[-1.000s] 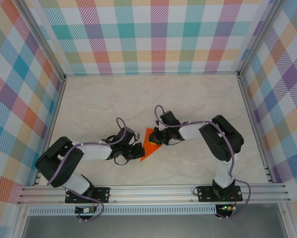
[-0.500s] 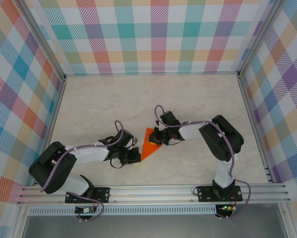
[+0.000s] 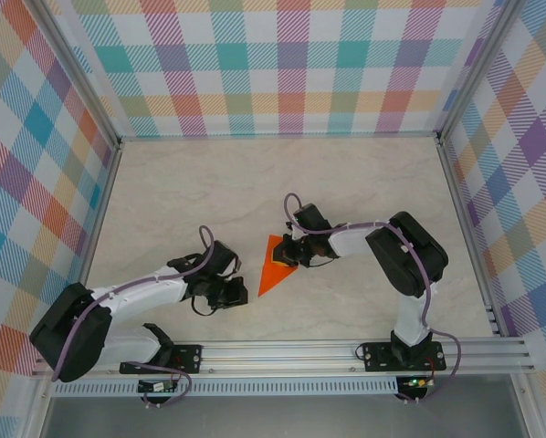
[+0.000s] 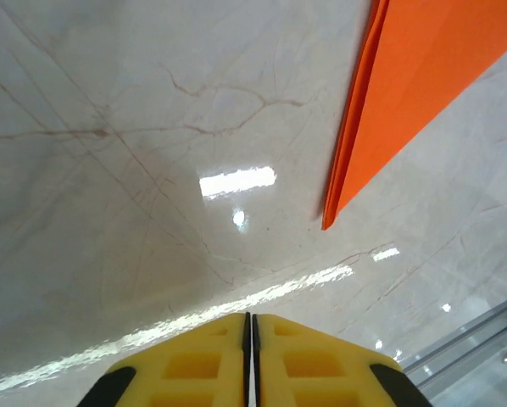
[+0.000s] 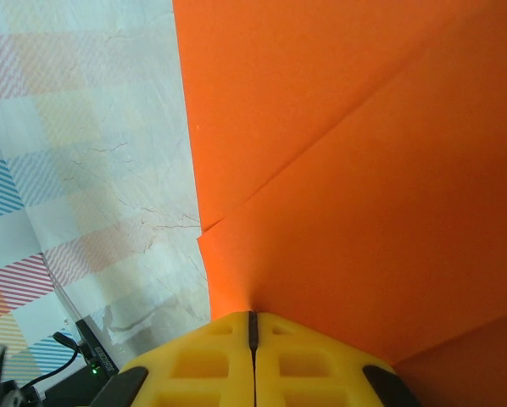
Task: Fold a paper plane with a square sheet of paper (pick it up from the middle)
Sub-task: Fourth fold the wing at the center of the table.
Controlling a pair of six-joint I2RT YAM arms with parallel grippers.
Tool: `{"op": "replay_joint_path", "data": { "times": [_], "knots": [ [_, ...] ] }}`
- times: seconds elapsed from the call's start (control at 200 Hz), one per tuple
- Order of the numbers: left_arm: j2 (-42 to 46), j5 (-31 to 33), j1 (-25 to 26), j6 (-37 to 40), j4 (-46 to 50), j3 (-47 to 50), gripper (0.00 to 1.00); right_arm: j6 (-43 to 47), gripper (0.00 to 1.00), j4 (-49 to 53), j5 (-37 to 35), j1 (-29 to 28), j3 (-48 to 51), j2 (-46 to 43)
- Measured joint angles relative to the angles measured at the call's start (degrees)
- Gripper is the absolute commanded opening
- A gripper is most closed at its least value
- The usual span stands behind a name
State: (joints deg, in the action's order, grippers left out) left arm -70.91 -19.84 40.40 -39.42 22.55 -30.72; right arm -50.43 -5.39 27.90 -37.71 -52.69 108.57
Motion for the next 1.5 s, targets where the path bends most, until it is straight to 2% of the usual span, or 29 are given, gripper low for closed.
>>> {"op": "replay_joint_path", "data": {
  "times": [0.085,0.15,0.265,0.325,0.415,0.74,0.975,1.5],
  "knots": [
    [0.2,1.8,0.0,-0.2,0.0,-1.5,0.2,0.3,0.1,2.2,-0.6,0.0,-1.2,0.0],
    [0.0,3.3,0.0,-0.2,0.0,-3.4,0.27,0.6,0.14,4.2,-1.5,0.0,-2.3,0.0],
    [-2.2,5.2,-0.1,-0.1,-0.7,-7.0,0.31,1.4,0.17,7.7,-3.4,0.2,-4.3,-1.0],
    [-3.9,5.9,-0.2,0.1,-1.2,-8.5,0.33,1.7,0.22,9.3,-4.2,0.2,-5.0,-2.4],
    [-6.6,6.9,-0.4,0.2,-1.8,-10.2,0.36,2.0,0.22,11.2,-6.0,0.4,-5.3,-5.7],
    [-14.3,8.0,-0.6,1.8,-1.7,-15.2,0.39,0.9,0.28,14.7,-12.0,2.2,2.1,-16.1],
    [-15.8,8.0,-0.8,2.8,-1.7,-16.5,0.39,-1.4,0.3,16.0,-12.9,2.3,6.7,-16.3],
    [-19.3,7.9,-2.3,2.9,-1.9,-18.6,0.42,-3.1,0.35,15.3,-12.9,2.3,7.5,-16.3]
  ]
}}
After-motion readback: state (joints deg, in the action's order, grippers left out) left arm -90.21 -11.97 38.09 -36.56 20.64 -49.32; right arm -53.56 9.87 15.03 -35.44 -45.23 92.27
